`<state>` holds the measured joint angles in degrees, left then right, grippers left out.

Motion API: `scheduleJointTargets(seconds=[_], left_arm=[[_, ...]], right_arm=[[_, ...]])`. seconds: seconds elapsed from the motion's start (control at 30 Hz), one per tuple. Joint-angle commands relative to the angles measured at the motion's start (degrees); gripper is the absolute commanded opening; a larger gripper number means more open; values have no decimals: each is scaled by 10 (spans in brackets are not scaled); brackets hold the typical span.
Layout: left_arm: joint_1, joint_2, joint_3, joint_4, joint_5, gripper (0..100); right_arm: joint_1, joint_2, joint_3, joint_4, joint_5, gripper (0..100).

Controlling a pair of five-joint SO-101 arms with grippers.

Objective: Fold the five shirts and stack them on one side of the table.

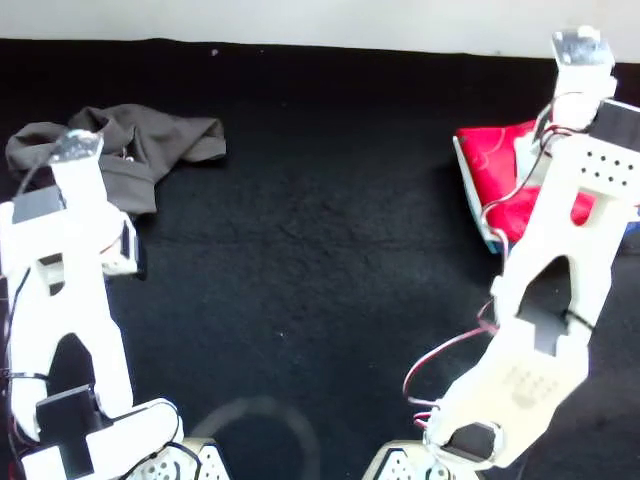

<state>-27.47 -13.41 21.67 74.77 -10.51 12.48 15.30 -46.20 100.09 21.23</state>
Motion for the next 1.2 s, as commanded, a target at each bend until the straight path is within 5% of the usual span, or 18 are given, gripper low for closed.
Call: scheduleJointTargets(seconds=[0.0,0.27,0.47,0.73,0.87,1.0,1.17], left_arm=[[-22,0,-84,8,-10,165],[-26,249,-374,97,-25,165],[-28,485,-633,133,-17,165],[3,733,-878,156,-14,165],[7,800,-973,194,-13,156],[15,807,-1089,263,11,4],[24,772,-1165,267,20,8]], right_arm=[[-37,-87,7,9,4,10],[-121,-298,236,10,3,19],[-188,-484,448,7,5,180],[-211,-603,595,7,5,180],[-211,-618,632,7,3,180],[-211,-621,669,7,2,180],[-209,-622,698,-15,2,173]])
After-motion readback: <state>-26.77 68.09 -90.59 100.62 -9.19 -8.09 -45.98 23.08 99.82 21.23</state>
